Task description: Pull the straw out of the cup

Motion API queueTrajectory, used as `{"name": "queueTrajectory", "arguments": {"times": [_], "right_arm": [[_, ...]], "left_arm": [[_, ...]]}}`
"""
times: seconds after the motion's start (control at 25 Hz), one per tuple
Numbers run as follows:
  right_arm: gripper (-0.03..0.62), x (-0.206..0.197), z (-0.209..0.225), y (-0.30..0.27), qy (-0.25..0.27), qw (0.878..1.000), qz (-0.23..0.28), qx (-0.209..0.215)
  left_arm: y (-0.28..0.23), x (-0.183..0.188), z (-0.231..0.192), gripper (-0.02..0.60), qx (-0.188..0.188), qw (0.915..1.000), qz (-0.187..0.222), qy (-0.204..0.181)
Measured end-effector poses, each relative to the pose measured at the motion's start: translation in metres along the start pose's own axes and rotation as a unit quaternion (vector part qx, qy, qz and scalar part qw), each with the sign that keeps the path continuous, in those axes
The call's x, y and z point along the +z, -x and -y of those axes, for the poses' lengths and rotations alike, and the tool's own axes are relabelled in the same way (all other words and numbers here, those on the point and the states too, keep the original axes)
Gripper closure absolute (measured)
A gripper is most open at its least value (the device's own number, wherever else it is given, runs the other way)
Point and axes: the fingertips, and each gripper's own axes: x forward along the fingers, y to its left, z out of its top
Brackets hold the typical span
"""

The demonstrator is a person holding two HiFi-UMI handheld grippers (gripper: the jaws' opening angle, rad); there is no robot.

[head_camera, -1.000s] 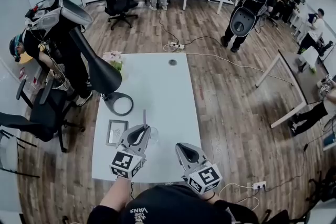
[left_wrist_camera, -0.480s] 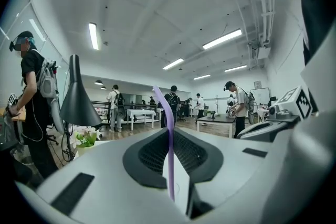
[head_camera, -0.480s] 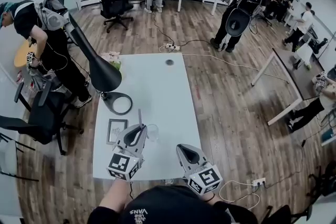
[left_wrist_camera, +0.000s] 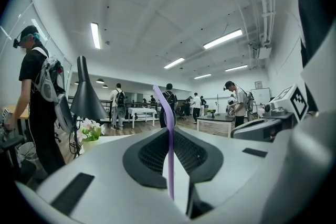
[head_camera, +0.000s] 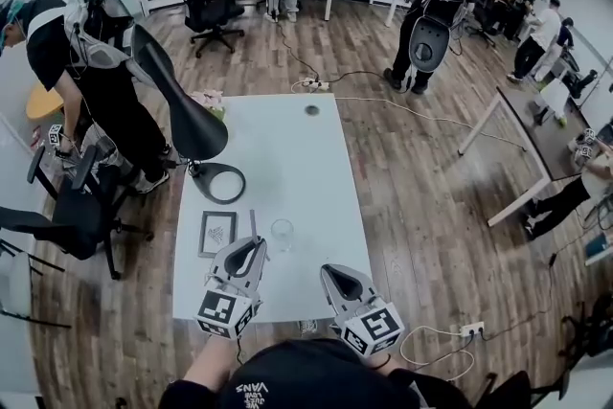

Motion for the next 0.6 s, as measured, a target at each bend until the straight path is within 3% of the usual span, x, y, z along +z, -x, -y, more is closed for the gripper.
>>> {"name": "queueTrajectory", "arguments": {"times": [0.6], "right_arm": [[0.576, -0.004, -0.024, 0.007, 0.002, 1.0, 0.003, 0.01]], "left_arm": [[0.044, -0.037, 0.013, 0.549, 0.011, 0.9993, -0.026, 0.026]]}}
